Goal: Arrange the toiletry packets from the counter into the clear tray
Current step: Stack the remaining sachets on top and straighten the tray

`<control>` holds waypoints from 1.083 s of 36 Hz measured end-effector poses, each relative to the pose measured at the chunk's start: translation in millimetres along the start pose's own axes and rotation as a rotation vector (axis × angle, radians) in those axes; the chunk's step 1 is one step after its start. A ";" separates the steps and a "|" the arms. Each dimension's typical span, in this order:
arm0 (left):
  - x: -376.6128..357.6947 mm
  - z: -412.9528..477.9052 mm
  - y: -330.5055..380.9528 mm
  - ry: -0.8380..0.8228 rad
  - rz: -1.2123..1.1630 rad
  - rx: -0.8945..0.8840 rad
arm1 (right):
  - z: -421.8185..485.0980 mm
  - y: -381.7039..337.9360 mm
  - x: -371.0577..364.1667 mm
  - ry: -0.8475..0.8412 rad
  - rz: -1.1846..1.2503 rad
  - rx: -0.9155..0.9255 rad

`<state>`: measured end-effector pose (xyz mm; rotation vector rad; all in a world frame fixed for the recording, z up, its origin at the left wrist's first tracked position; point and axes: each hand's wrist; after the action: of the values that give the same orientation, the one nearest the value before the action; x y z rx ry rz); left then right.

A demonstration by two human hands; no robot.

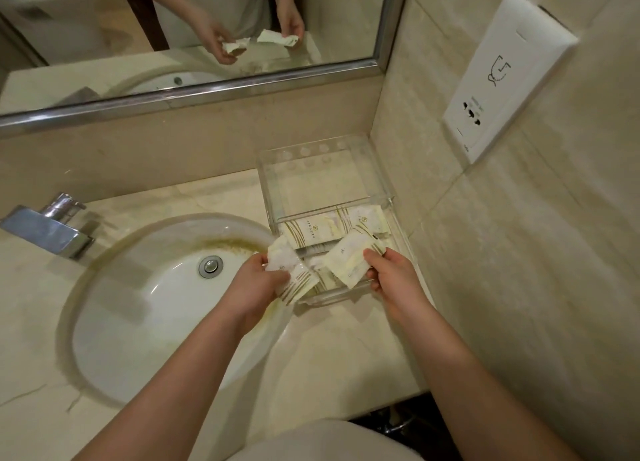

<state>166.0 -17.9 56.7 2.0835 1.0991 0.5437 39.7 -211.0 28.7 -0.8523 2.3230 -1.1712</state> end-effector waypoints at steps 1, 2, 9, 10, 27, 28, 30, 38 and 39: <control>-2.5 -0.2 1.3 -0.009 -0.026 0.010 | -2.4 -1.1 -1.5 -0.012 0.020 0.028; -4.8 -1.0 2.9 -0.022 -0.048 0.016 | -3.9 -1.5 -2.0 -0.022 0.033 0.080; -8.5 -5.8 8.3 -0.060 -0.055 -0.019 | -12.4 1.1 5.9 -0.067 -0.071 0.488; -7.9 -6.4 8.3 -0.062 -0.053 -0.025 | -14.2 1.3 6.9 -0.066 -0.067 0.509; -12.1 -1.4 6.2 0.035 0.438 -0.356 | -28.7 14.0 13.7 0.158 -0.221 0.587; -14.4 2.4 7.9 0.022 0.525 -0.385 | -28.8 16.6 14.7 0.218 -0.270 0.620; -20.6 11.8 10.7 -0.006 0.683 -0.440 | -26.8 22.0 18.1 0.345 -0.396 0.690; -50.7 49.0 11.2 0.101 1.111 -0.607 | -5.9 23.5 26.2 0.416 -0.915 0.938; -51.9 51.0 9.9 0.144 1.154 -0.639 | -3.2 22.0 24.4 0.402 -0.945 0.955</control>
<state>175.4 -85.0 28.5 1.9012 -0.3468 1.3696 12.5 -215.4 10.6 -1.3907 1.1530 -2.6889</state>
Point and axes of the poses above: each hand's wrist, its own z-axis towards the middle knuckle, its own x-axis out of the back of the hand, y = z × x, and after that the axes turned 4 degrees about z, right-handed
